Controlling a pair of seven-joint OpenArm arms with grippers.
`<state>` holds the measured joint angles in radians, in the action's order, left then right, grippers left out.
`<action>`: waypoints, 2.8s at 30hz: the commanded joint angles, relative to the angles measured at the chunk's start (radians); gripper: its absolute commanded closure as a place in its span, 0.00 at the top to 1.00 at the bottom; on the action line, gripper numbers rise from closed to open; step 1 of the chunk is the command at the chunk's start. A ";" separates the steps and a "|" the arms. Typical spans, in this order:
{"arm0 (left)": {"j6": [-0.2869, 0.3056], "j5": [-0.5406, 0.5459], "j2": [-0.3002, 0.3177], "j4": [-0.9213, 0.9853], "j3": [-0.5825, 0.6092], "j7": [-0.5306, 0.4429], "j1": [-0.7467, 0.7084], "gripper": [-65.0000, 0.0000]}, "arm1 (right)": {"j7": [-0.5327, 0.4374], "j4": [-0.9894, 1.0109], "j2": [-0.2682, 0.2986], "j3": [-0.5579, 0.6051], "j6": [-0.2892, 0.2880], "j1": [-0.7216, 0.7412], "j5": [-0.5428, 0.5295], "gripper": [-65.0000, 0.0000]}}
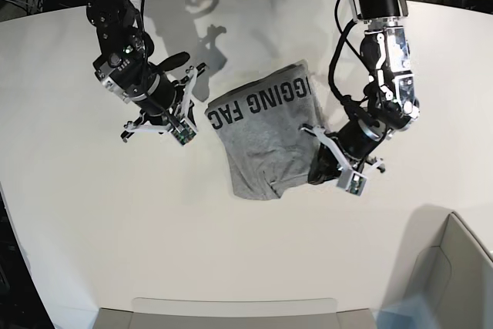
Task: Fold the T-shirt properly
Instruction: 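Push the bundle's edges square with both grippers, then drag the folded shirt with the left gripper toward the left arm's side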
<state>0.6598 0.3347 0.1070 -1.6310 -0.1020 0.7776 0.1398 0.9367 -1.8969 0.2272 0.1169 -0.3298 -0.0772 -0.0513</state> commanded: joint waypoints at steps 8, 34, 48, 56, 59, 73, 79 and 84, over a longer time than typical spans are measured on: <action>-0.166 -0.062 0.004 -0.101 0.012 0.009 -0.078 0.00 | -0.012 0.184 -0.004 0.000 0.002 0.092 0.006 0.00; -0.154 -0.064 0.041 -0.114 0.195 0.015 -0.337 0.00 | -0.167 0.214 -0.056 0.183 -0.001 -0.060 0.009 0.00; -0.159 -0.065 -0.062 -0.194 0.161 -0.008 -0.202 0.00 | -0.172 -0.006 0.076 -0.098 -0.004 -0.247 0.001 0.00; -0.159 -0.067 -0.129 0.131 0.080 -0.080 -0.019 0.00 | -0.173 -0.010 0.111 -0.108 -0.004 -0.289 0.001 0.00; -0.159 -0.067 -0.128 0.246 0.028 -0.099 -0.015 0.00 | -0.173 -0.008 0.114 -0.110 -0.004 -0.296 0.001 0.00; -0.150 -0.064 0.133 0.509 -0.052 -0.218 -0.001 0.00 | -0.169 -0.006 0.134 -0.102 -0.004 -0.279 0.001 0.00; -0.148 -0.062 0.282 0.518 -0.052 -0.218 0.005 0.00 | -0.169 -0.006 0.114 -0.104 -0.004 -0.278 0.001 0.00; -0.148 -0.061 0.319 0.464 -0.051 -0.208 0.005 0.00 | -0.172 -0.006 0.070 -0.104 -0.004 -0.270 0.001 0.00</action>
<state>0.5194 0.2886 0.4129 -1.1503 -0.1513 0.5587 0.1364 0.7864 -1.8870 0.2924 0.0166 -0.3336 -0.3607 -0.0475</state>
